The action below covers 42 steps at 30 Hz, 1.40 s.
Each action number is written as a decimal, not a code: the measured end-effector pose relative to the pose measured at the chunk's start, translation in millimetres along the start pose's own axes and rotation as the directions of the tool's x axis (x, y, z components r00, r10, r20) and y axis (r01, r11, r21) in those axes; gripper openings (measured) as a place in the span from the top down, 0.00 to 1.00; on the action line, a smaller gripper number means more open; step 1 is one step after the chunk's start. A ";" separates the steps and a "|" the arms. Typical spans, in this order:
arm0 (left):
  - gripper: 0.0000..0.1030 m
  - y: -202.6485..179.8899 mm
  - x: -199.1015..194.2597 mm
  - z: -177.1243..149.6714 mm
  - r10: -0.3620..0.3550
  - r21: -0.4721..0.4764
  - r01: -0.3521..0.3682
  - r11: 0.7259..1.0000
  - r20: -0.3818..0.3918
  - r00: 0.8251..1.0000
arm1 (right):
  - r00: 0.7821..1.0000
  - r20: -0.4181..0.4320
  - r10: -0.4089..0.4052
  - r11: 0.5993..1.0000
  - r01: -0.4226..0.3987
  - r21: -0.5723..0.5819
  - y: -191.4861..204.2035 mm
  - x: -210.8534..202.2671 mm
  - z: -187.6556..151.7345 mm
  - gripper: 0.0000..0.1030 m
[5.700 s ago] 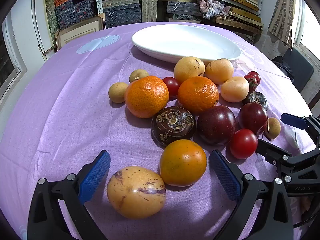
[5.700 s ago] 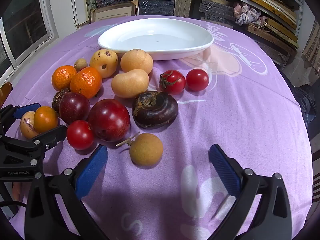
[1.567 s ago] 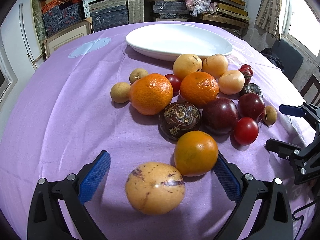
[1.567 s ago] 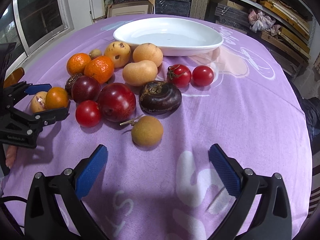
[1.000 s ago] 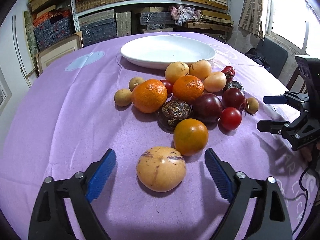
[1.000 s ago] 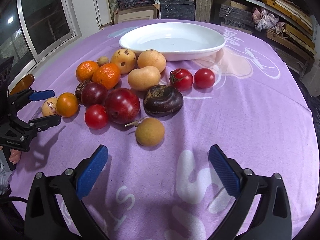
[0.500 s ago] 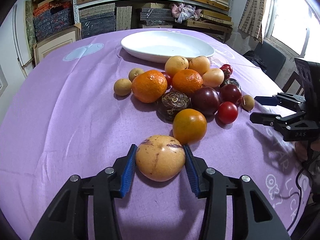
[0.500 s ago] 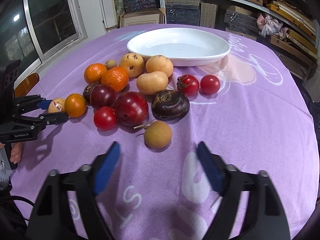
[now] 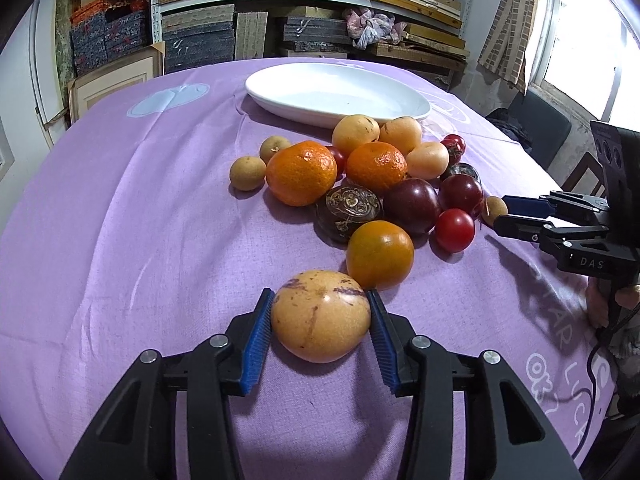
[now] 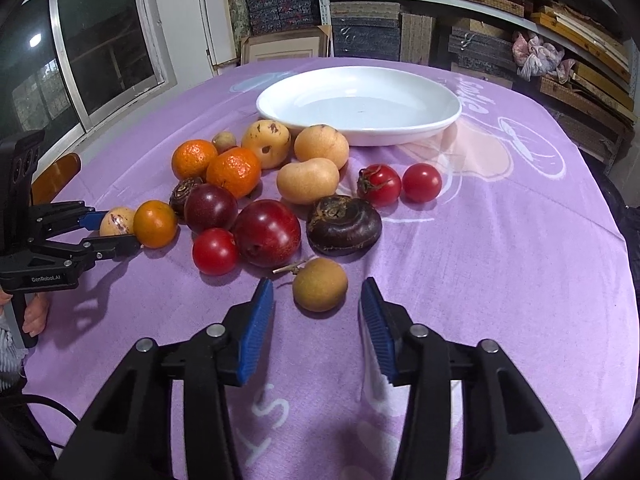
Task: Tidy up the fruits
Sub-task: 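Close the left tool on the large mottled yellow fruit while the right tool grasps a small brown fruit, then carry both fruits onto the white plate and open both tools to release them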
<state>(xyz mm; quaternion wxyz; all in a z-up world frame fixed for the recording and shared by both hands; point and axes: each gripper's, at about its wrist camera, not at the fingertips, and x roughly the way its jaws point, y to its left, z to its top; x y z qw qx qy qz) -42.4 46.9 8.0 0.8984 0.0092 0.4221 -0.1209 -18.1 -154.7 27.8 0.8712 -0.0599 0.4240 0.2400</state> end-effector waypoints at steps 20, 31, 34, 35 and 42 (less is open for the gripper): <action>0.55 0.8 -17.6 0.9 -0.006 -0.031 0.008 0.999 0.061 0.998 | 0.998 -0.002 0.070 0.995 -0.069 0.071 -13.1 8.9 6.3 0.73; 0.55 -13.6 -15.0 110.8 0.023 0.030 -0.028 0.999 0.129 0.991 | 0.991 0.133 0.001 1.000 -0.005 0.030 -23.8 -35.9 63.4 0.73; 0.55 -18.5 12.3 146.2 0.037 0.028 -0.041 0.999 0.131 0.991 | 0.985 0.167 -0.037 0.998 0.029 0.050 -35.2 -28.6 107.1 0.72; 0.55 -18.5 25.5 155.7 0.043 0.024 -0.046 0.999 0.118 0.992 | 0.984 0.170 -0.047 0.998 0.038 0.058 -39.3 -20.5 119.0 0.73; 0.55 4.9 100.1 182.8 0.030 -0.054 -0.030 0.998 0.002 1.000 | 0.995 0.077 -0.065 0.990 0.055 0.128 -64.8 64.4 150.4 0.72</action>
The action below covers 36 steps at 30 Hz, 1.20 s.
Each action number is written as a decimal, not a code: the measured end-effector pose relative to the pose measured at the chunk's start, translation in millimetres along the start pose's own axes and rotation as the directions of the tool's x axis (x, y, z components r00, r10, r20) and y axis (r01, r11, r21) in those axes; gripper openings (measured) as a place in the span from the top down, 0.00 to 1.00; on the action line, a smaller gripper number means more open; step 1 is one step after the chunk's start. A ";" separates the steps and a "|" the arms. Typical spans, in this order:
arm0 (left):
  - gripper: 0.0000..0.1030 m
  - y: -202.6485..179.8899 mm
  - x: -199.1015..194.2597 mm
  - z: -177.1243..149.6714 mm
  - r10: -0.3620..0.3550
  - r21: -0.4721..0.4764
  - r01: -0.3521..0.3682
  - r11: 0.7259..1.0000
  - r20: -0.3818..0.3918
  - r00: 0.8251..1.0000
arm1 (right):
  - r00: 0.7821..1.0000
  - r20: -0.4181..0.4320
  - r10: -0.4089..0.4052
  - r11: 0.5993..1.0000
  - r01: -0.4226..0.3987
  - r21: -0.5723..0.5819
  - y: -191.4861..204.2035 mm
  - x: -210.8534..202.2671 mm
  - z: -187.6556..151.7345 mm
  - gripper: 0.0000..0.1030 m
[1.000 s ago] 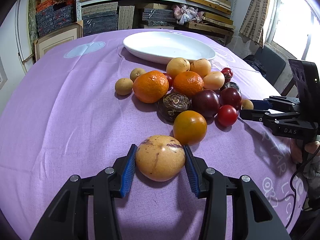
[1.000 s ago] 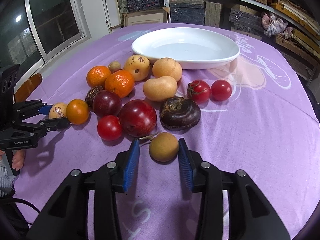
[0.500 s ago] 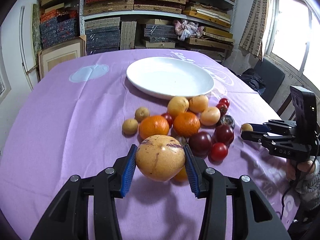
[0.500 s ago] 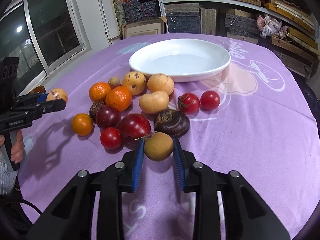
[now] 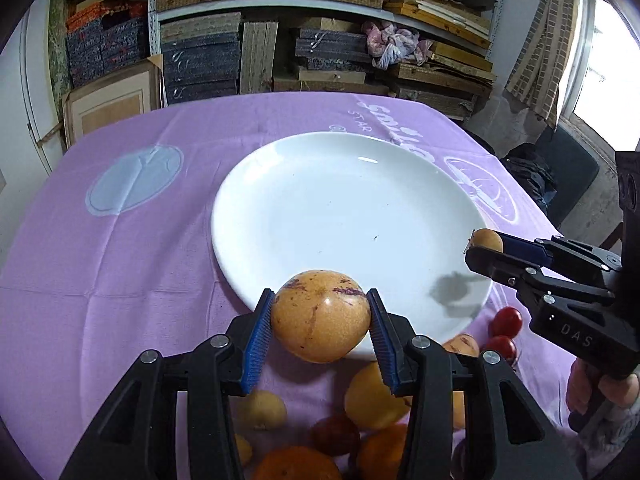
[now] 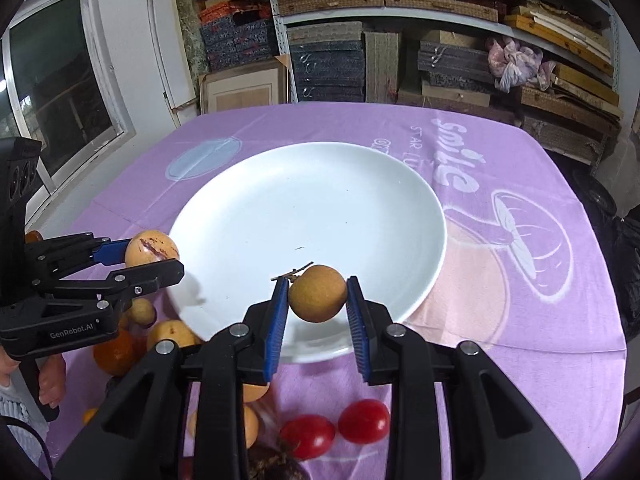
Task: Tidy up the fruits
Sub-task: 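Carry both fruits onto the white plate and open both tools to release them, then move both open tools back toward the fruit cluster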
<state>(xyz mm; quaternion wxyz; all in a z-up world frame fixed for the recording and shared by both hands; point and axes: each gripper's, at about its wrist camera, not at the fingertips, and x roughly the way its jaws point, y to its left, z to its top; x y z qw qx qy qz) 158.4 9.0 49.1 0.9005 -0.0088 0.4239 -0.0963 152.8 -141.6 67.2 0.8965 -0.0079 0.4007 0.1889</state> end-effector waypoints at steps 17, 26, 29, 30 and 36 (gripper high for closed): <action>0.14 22.8 -70.0 1.0 0.023 -0.078 -0.009 0.997 0.182 0.983 | 0.858 0.500 0.118 0.993 -0.105 -0.053 0.8 -131.1 -2.4 0.04; 0.03 -1.2 -164.0 -108.4 -0.065 0.039 0.054 0.998 0.463 0.884 | 0.911 0.372 0.176 0.984 -0.156 -0.085 5.3 -147.1 -82.6 0.04; 0.03 -2.8 -142.1 -130.9 -0.080 -0.006 0.087 0.996 0.339 0.937 | 0.949 0.285 0.138 0.981 -0.091 -0.169 27.9 -127.9 -101.6 0.04; 0.03 -0.2 -135.9 -137.4 -0.094 -0.033 0.109 0.993 0.304 0.948 | 0.952 0.272 0.140 0.979 -0.093 -0.179 32.1 -124.2 -108.6 0.04; 0.03 -7.2 -123.3 -156.2 -0.071 0.026 0.066 0.997 0.249 0.966 | 0.971 0.215 0.103 0.958 -0.039 -0.284 62.6 -114.1 -135.6 0.04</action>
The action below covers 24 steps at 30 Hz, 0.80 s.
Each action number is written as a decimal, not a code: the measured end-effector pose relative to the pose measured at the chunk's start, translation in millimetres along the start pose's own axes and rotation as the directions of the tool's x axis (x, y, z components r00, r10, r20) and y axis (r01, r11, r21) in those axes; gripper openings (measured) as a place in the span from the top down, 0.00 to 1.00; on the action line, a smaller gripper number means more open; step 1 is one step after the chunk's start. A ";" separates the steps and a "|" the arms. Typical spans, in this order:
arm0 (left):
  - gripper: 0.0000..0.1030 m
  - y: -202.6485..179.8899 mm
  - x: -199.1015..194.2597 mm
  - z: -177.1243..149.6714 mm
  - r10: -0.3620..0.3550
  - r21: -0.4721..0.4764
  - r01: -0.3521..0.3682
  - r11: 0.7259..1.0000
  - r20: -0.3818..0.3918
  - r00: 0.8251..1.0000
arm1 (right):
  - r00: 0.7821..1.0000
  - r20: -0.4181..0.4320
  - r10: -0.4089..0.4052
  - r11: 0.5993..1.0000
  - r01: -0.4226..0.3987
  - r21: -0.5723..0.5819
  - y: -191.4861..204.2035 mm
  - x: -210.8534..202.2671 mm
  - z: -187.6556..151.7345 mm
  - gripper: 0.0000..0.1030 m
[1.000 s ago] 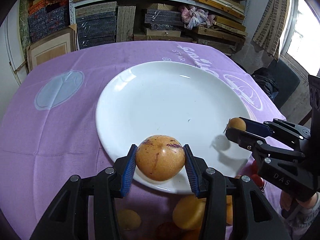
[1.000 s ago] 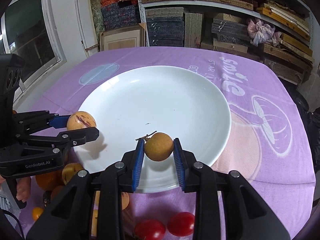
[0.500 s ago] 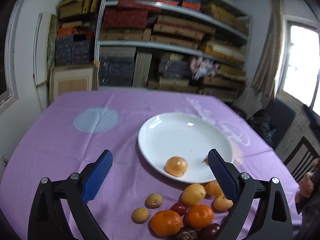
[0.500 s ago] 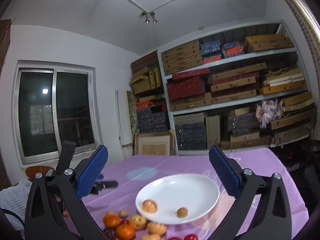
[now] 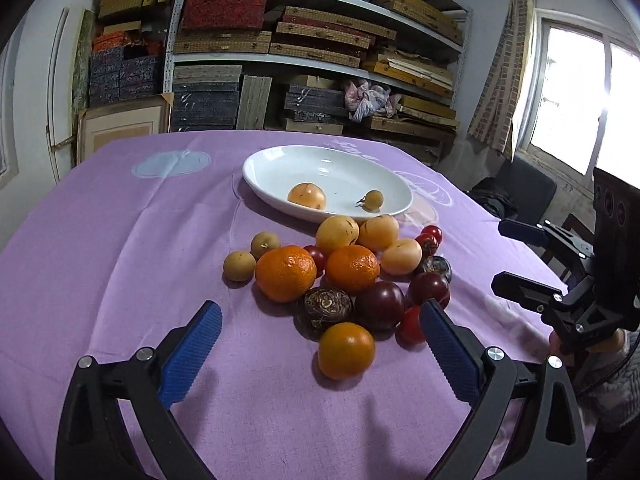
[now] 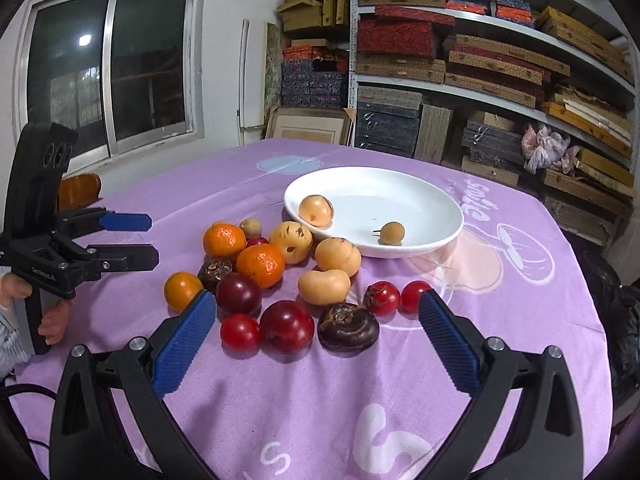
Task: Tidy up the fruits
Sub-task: 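Move both open tools back toward the fruit cluster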
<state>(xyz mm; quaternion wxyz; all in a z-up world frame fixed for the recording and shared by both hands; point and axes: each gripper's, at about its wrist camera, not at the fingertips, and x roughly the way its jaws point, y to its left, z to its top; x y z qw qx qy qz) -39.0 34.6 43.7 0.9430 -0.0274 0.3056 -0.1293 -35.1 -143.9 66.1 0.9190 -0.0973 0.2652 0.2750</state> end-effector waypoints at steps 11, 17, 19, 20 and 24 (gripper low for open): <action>0.03 -11.1 32.2 -10.9 0.040 0.087 -0.027 0.996 -0.158 0.987 | 0.993 -0.120 0.001 0.995 0.011 0.097 -13.8 23.4 -5.8 0.04; 0.06 -8.4 36.9 -14.9 0.011 0.066 0.000 0.998 -0.174 0.985 | 0.989 -0.149 0.022 0.985 0.004 0.171 -26.7 28.1 -7.7 0.04; 0.23 -10.3 38.3 -15.5 -0.014 0.053 0.024 0.998 -0.185 0.983 | 0.988 -0.154 0.032 0.984 -0.005 0.177 -27.1 29.4 -8.0 0.04; 0.25 -10.2 39.9 -16.1 -0.028 0.042 0.037 0.998 -0.195 0.980 | 0.987 -0.156 0.033 0.984 -0.004 0.179 -27.4 29.9 -8.2 0.04; 0.31 -13.1 44.4 -17.6 -0.061 0.029 0.070 0.997 -0.222 0.973 | 0.986 -0.162 0.037 0.982 -0.006 0.188 -29.4 30.5 -8.6 0.04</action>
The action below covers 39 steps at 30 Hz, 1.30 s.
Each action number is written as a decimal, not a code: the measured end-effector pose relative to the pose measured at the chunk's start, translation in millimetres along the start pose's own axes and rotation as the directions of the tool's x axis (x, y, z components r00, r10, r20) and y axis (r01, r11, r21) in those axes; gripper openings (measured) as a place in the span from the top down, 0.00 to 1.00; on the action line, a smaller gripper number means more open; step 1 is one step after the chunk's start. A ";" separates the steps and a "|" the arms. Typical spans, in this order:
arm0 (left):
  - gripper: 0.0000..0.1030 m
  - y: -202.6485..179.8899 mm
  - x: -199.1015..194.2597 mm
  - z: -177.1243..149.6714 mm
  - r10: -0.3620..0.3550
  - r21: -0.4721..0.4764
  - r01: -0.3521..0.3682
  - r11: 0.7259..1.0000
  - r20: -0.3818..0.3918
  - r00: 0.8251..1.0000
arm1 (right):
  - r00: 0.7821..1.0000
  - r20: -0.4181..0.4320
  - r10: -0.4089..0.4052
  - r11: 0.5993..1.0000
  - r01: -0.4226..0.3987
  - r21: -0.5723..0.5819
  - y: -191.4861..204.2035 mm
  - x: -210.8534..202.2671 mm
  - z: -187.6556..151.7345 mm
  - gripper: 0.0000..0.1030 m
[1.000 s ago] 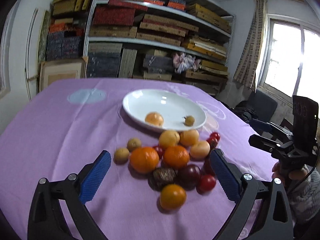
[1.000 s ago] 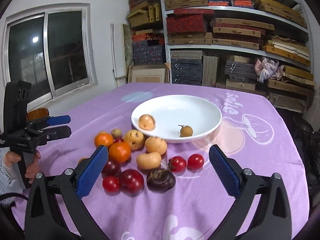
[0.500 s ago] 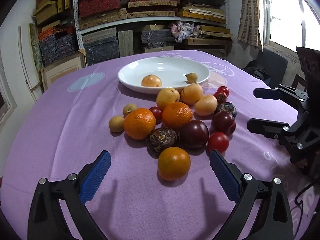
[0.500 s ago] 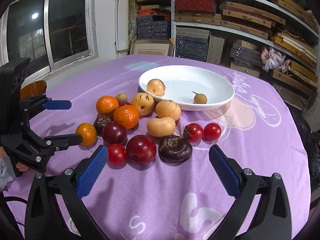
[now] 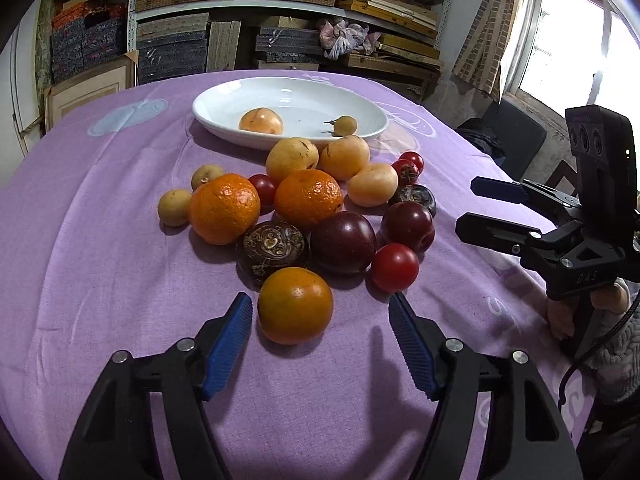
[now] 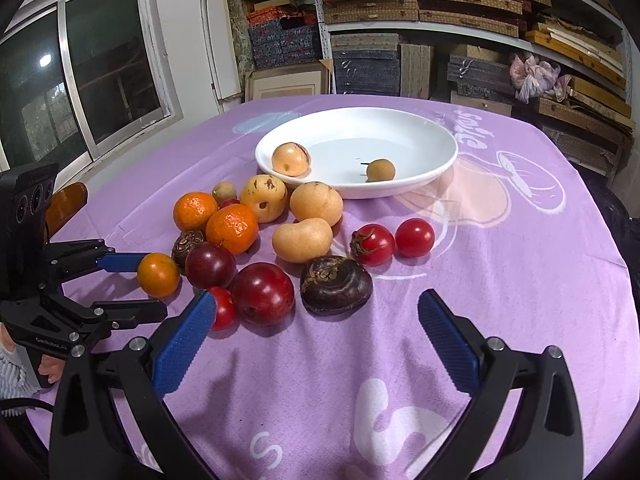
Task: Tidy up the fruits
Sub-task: 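Move both open tools back toward the fruit cluster, then close the left tool on the round orange fruit while the right tool grasps a dark red plum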
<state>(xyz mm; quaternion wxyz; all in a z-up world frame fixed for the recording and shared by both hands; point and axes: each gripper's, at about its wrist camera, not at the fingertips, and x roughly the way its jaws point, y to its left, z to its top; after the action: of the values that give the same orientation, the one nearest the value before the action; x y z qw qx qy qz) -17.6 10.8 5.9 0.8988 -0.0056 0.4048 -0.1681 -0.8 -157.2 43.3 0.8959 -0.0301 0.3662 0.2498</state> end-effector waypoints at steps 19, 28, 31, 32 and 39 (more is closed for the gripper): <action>0.56 -15.1 1.7 -1.2 0.002 0.038 -0.001 0.999 -0.026 1.000 | 0.997 -0.049 0.051 0.998 -0.053 -0.038 14.9 13.3 3.4 0.45; 0.56 -16.8 6.0 -1.0 -0.010 0.042 0.012 0.999 -0.048 0.999 | 0.993 -0.081 0.082 0.994 -0.088 -0.065 28.2 27.2 7.8 0.55; 0.56 -16.7 6.8 -0.6 -0.009 0.042 0.011 0.999 -0.052 0.999 | 0.992 -0.083 0.092 0.994 -0.097 -0.055 29.1 30.6 10.0 0.58; 0.56 -17.5 7.2 -0.5 -0.006 0.042 0.008 0.999 -0.052 0.999 | 0.992 -0.083 0.095 0.994 -0.100 -0.051 28.4 31.0 10.0 0.58; 0.57 -19.6 4.9 -4.2 0.014 0.051 -0.011 0.999 -0.052 0.999 | 0.987 -0.137 0.086 0.993 -0.097 -0.073 29.9 37.3 5.4 0.60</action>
<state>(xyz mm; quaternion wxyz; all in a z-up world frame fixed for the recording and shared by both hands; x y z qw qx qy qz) -23.5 -8.6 2.4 0.8889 0.0238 0.4237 -0.1728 11.2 -113.9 26.1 0.8550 -0.0655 0.4160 0.3026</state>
